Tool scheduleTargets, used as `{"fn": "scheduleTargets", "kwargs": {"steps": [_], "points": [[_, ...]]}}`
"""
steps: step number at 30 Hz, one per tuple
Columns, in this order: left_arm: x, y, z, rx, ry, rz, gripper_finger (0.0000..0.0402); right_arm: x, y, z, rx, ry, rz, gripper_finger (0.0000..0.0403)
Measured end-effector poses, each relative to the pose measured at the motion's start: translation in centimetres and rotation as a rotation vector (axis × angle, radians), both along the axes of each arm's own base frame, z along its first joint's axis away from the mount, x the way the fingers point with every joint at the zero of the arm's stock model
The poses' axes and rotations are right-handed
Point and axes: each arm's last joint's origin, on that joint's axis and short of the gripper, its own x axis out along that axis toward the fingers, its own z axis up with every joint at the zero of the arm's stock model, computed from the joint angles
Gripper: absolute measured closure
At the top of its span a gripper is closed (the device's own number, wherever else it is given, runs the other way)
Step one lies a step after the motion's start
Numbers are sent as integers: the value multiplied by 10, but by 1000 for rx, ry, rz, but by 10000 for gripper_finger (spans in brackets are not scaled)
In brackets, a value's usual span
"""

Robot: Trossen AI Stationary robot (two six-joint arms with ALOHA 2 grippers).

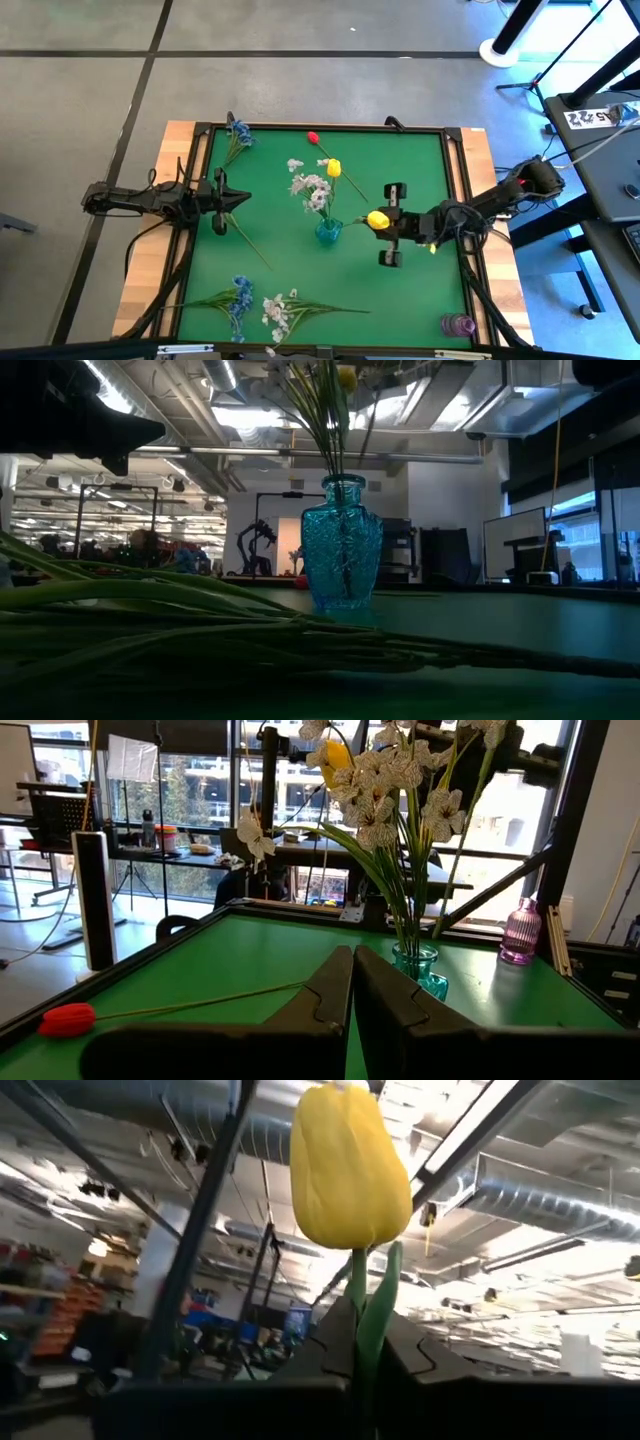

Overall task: Sort flowers into vase by color
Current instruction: Put the yellow flower into the blue flower vase

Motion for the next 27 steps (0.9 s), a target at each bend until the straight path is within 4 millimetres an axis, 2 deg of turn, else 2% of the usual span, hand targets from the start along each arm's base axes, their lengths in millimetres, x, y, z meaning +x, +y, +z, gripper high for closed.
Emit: {"fn": "scheduleTargets", "kwargs": {"steps": [12, 16, 20, 23, 27], "points": [[0, 0, 0, 0, 0, 0, 392, 16, -14, -15, 1, 64, -46, 391], [0, 0, 0, 0, 0, 0, 392, 23, -13, -27, -2, 175, -66, 391], [0, 0, 0, 0, 0, 0, 392, 29, -15, -40, 66, 317, -147, 388], [0, 0, 0, 0, 0, 0, 392, 30, -17, -45, 100, 394, -231, 366], [0, 0, 0, 0, -1, 0, 392, 31, -19, -40, 100, 496, -327, 311]]}}
